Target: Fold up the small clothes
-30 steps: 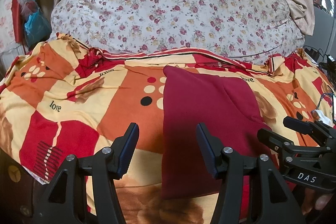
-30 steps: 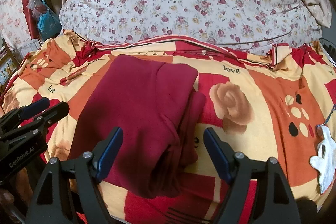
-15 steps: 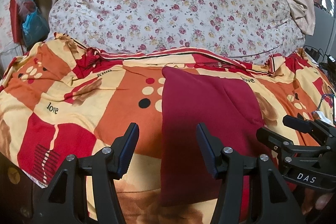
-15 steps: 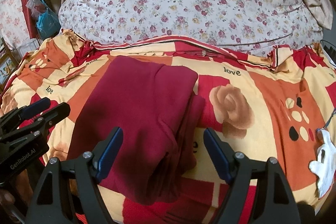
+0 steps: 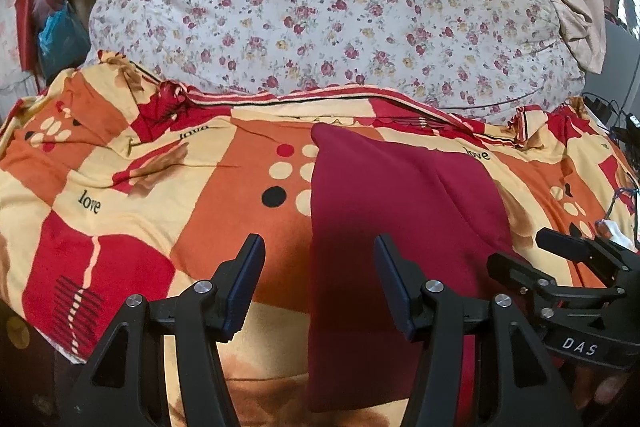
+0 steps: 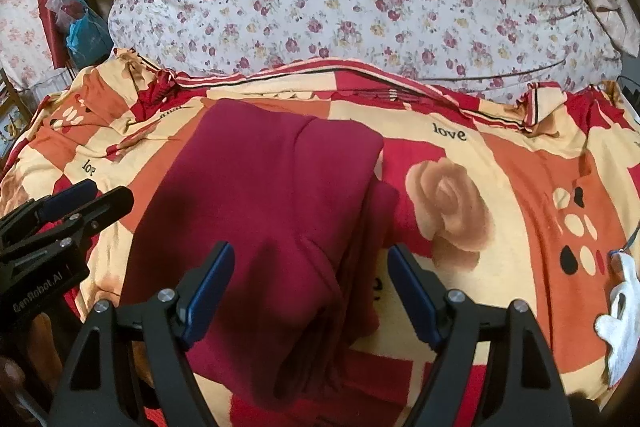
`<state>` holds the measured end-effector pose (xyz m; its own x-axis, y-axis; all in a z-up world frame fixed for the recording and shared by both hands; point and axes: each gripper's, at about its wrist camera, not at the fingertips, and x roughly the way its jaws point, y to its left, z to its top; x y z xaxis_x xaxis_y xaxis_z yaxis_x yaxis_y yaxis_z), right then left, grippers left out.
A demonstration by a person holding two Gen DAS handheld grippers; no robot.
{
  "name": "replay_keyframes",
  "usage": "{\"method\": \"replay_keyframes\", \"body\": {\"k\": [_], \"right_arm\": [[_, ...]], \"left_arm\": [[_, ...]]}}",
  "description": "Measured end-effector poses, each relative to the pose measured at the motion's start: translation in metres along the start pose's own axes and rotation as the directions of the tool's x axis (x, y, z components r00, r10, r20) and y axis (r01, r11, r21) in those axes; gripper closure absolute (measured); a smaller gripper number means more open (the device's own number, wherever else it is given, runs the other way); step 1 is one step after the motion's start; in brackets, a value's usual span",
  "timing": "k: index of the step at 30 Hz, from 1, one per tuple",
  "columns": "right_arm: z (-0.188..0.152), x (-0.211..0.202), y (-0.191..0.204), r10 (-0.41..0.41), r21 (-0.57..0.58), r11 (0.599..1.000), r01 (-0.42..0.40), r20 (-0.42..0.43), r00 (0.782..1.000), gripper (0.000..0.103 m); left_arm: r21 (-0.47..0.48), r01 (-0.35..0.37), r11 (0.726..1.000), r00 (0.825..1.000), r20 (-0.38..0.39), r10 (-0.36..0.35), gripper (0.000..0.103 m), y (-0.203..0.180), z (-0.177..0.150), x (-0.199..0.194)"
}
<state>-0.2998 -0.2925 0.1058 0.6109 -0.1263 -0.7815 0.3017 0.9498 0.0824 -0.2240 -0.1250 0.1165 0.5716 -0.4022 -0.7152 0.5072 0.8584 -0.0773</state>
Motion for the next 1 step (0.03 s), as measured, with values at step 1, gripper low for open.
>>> {"method": "replay_keyframes", "body": {"k": [1], "right_arm": [[0.0002, 0.0007, -0.0011, -0.001, 0.002, 1.000, 0.001, -0.001, 1.000, 0.021]], "left_arm": [[-0.004, 0.004, 1.000, 1.000, -0.004, -0.004, 0.067, 0.0019, 0.0004, 0.0017]]}}
